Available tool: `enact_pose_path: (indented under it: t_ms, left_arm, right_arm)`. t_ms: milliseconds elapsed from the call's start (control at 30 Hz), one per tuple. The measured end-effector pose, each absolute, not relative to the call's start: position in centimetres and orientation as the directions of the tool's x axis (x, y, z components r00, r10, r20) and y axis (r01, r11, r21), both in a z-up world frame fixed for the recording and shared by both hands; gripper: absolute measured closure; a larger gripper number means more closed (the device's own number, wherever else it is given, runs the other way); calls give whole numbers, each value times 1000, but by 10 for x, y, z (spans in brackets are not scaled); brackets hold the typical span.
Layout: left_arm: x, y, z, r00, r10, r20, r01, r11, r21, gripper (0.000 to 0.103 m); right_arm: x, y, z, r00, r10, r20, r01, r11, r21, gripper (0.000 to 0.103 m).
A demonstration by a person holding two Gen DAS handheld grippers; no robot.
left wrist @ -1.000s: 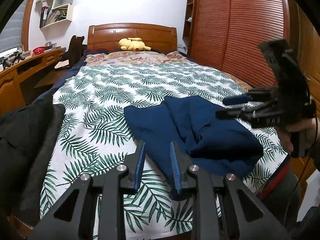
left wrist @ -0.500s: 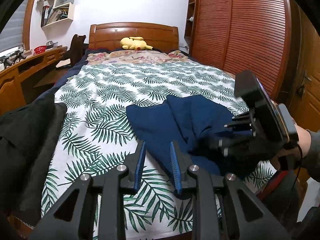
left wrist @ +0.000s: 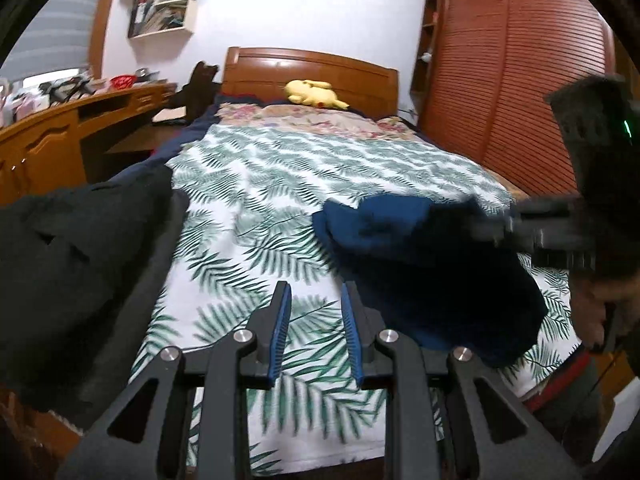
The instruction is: Fold large clothes
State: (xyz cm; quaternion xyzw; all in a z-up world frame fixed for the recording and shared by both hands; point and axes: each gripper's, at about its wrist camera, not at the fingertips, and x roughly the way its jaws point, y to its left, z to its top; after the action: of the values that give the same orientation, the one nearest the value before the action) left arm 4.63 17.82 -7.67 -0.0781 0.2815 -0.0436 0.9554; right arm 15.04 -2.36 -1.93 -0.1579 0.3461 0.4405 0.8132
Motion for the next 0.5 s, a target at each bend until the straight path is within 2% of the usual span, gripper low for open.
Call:
enact_pose_path:
  t_ms: [67,133,200,267,400,500]
  left_arm:
    - [46,184,-79,837,-121,-534,27,983,-180,80]
    - [47,183,-80,835,-124,-535,31,983,-180,80]
    - [47,182,-80,835,-138,-533,45,982,-184,80]
    - [48,179,-79,832,-155,-532,61,980,-190,80]
    - [51,171,-74,833,-200,-516,103,972,-212,80]
    - [52,162,-69,835,-231,-500,133,966,-223,80]
  right_arm:
    - [150,-13,-42,291,572,-767,-825,555,101,84]
    - [149,-15,-54,257,555,-791,-822,556,123,82]
    - [144,-21,-58,237,554,-798,-826,547,134,63]
    - [139,-33,-52,241,561,-792,-825,549,138,57]
    - [138,-64,-32,305,576,-758,-807,579,115,57]
    - [147,-89,-26,403,521,-752,-767,641,33,57]
